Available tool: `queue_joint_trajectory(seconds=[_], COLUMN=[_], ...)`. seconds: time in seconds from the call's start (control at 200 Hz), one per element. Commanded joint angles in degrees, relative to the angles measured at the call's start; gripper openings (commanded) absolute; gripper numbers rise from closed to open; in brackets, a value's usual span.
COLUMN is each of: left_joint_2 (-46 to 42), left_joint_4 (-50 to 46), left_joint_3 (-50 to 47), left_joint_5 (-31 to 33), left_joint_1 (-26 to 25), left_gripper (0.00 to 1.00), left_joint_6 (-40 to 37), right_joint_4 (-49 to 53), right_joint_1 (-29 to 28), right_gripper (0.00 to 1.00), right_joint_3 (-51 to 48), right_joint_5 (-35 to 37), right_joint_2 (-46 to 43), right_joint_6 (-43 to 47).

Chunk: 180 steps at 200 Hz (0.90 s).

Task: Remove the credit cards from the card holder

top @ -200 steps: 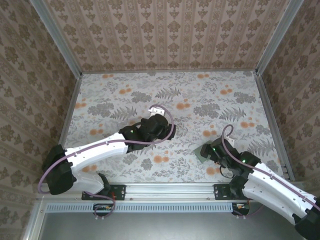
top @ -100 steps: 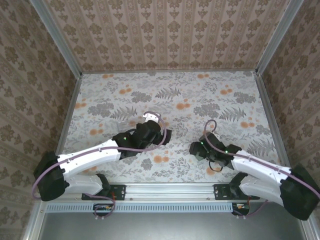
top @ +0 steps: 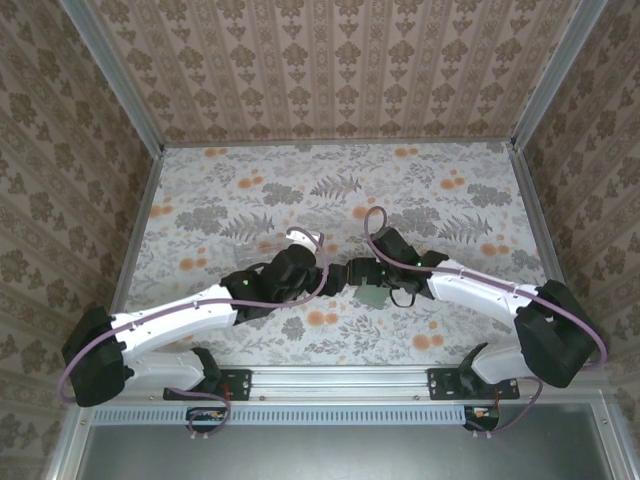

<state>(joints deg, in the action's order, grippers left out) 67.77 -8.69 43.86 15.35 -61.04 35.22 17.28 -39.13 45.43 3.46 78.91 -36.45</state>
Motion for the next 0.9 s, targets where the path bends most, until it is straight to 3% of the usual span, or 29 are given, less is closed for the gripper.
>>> queue_joint_trajectory(seconds=[0.0, 0.1, 0.225, 0.28, 0.645, 0.895], left_joint_2=[-0.5, -2.3, -5.2, -6.7, -9.8, -9.8], left_joint_4=[1.0, 2.1, 2.7, 2.6, 2.1, 1.6], left_joint_3=[0.1, -1.3, -3.3, -4.2, -7.1, -6.7], left_joint_5=[0.3, 0.6, -0.2, -0.5, -1.5, -1.8], left_joint_1=[0.7, 2.3, 5.0, 6.0, 8.0, 8.1], left_gripper=[1.0, 1.0, 1.0, 1.0, 1.0, 1.0], left_joint_6=[1.6, 2.4, 3.8, 4.1, 6.2, 5.8], right_joint_4=[11.7, 15.2, 17.3, 17.4, 15.9, 17.3], right_joint_1=[-2.1, -5.3, -6.8, -7.5, -8.8, -8.8], right_gripper=[0.92, 0.81, 0.54, 0.46, 0.4, 0.42], right_joint_3=[3.8, 3.3, 3.3, 3.5, 6.8, 9.1], right_joint_5=[9.6, 15.1, 16.2, 16.3, 15.5, 17.1], right_joint_2=[-1.1, -2.6, -1.6, -0.7, 9.6, 12.1], right_joint_6=[4.5, 3.8, 2.1, 1.6, 2.2, 2.9])
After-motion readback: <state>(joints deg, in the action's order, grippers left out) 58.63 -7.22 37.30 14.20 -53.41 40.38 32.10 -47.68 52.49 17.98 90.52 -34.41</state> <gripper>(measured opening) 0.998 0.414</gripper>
